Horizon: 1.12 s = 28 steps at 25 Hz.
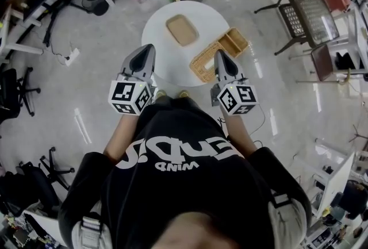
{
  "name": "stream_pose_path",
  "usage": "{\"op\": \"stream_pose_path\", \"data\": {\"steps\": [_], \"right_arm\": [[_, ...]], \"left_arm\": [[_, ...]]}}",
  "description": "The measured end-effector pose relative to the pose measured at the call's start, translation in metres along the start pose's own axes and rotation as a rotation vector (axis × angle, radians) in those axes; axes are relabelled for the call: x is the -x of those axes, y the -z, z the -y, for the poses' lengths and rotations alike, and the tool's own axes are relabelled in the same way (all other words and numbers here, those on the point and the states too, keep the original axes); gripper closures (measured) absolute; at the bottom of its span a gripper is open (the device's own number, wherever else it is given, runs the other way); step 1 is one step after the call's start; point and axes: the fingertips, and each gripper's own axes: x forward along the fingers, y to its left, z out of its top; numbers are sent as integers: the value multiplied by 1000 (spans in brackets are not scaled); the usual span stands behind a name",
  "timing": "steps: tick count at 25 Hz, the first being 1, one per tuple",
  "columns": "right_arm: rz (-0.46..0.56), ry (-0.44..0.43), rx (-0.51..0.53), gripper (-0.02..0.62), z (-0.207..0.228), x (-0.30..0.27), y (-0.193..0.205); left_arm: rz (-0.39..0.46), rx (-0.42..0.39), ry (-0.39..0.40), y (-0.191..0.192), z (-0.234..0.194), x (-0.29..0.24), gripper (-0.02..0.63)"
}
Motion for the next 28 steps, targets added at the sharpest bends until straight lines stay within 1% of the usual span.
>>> {"op": "stream_pose_path", "data": {"steps": [5,11,15,19,23,28], "right_arm": [[-1,18,1,597,-4,-13,-4],[11,65,0,597,3,-24,-11],[18,71,-3,597,2,-37,-12],[26,84,-7,597,6,-41,-16],[26,100,-16,597,11,-46,-16],[20,111,-26,597,14,-54,-13]], "left_arm": [[-7,-13,26,-8,-16,-13,606],[-20,-14,81,-12,-19,-41,598],[-24,-10,113,-13,-24,-55,541],[-42,-4,149,-11,-24,-69,442],[-66,1,156,-4,-30,-83,328],[-116,10,164,14,-41,-101,249]]}}
